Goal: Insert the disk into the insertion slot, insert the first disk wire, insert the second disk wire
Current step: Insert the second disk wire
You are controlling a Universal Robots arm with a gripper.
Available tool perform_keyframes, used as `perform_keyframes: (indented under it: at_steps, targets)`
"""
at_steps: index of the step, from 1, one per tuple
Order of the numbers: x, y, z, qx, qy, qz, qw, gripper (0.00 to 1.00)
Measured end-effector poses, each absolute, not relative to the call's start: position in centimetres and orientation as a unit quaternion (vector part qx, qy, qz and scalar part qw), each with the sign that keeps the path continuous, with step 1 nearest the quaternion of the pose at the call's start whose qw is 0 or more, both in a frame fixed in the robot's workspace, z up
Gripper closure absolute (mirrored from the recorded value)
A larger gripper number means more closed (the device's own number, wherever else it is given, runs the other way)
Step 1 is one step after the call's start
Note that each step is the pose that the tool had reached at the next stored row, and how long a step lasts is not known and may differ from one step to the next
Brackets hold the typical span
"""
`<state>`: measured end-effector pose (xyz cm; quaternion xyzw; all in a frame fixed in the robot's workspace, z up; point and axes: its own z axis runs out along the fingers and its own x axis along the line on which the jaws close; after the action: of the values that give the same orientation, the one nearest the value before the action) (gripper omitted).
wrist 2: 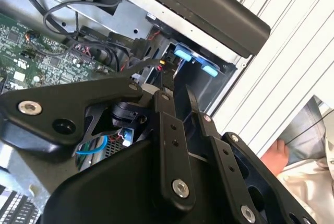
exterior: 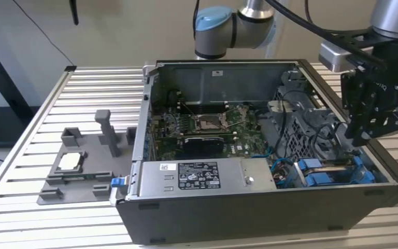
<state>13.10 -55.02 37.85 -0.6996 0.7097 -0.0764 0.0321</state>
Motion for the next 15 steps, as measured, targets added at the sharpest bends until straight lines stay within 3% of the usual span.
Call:
perform_keyframes:
  at_steps: [10, 15]
  targets:
    - [14.3, -55.0, 37.8, -0.701, 0.711, -0.056, 0.011, 0.73]
    - [14.3, -55.0, 37.8, -0.69, 0.721, -0.054, 0.009, 0.73]
